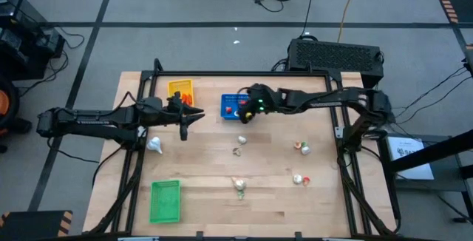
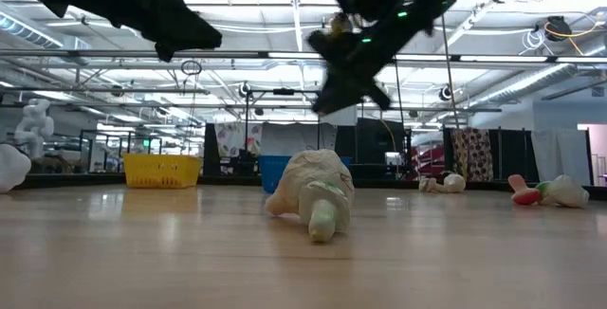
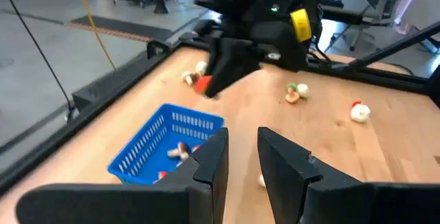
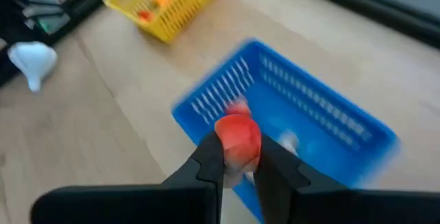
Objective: Sort produce into baskets
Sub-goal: Put the orange mushroom into the blue bin
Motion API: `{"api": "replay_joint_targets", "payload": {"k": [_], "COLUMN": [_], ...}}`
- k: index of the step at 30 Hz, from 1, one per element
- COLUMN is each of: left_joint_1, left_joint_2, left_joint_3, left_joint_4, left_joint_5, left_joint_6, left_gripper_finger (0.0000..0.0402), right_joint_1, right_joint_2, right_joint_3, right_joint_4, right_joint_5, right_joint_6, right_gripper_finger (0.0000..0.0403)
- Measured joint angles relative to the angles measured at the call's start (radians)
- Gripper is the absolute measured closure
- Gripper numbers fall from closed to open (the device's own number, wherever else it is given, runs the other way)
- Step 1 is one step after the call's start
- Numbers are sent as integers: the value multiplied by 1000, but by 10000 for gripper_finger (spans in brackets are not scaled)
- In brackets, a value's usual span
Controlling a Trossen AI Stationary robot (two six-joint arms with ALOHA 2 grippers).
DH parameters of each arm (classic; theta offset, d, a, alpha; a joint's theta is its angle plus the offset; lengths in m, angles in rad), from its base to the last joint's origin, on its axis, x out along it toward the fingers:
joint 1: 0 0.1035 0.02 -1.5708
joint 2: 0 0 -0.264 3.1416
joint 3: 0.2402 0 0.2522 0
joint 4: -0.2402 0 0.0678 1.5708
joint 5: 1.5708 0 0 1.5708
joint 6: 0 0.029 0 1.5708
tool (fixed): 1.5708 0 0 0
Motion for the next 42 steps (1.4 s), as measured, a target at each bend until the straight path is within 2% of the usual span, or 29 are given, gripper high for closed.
{"api": "replay_joint_targets", "payload": {"k": [5, 9, 13, 21, 24, 30, 36, 42], "left_joint_1": [-25, -32, -39, -38, -38, -38, -38, -38], "left_joint_2": [-19, -84, -171, -214, -214, -213, -213, -213], "left_joint_3": [0, 0, 0, 0, 0, 0, 0, 0], "left_joint_4": [-32, -66, -124, -131, -133, -137, -137, -145], "left_joint_5": [-11, -71, -89, -100, -100, -100, -99, -100], "left_joint_6": [-3, 8, 21, 42, 53, 71, 103, 124], "left_gripper_finger": [315, 315, 315, 315, 315, 315, 315, 315], "right_joint_1": [-6, -20, -36, -57, -66, -91, -171, -276], "right_joint_2": [162, 265, 308, 301, 267, 215, 206, 207], "right_joint_3": [147, 284, 370, 379, 379, 379, 378, 378], "right_joint_4": [-21, -185, -320, -373, -463, -765, -939, -961], "right_joint_5": [20, 21, 24, 18, 19, 18, 18, 18], "right_joint_6": [-71, -143, -172, -140, -153, -129, -72, -51], "right_gripper_finger": [320, 287, 267, 262, 262, 262, 262, 261]}}
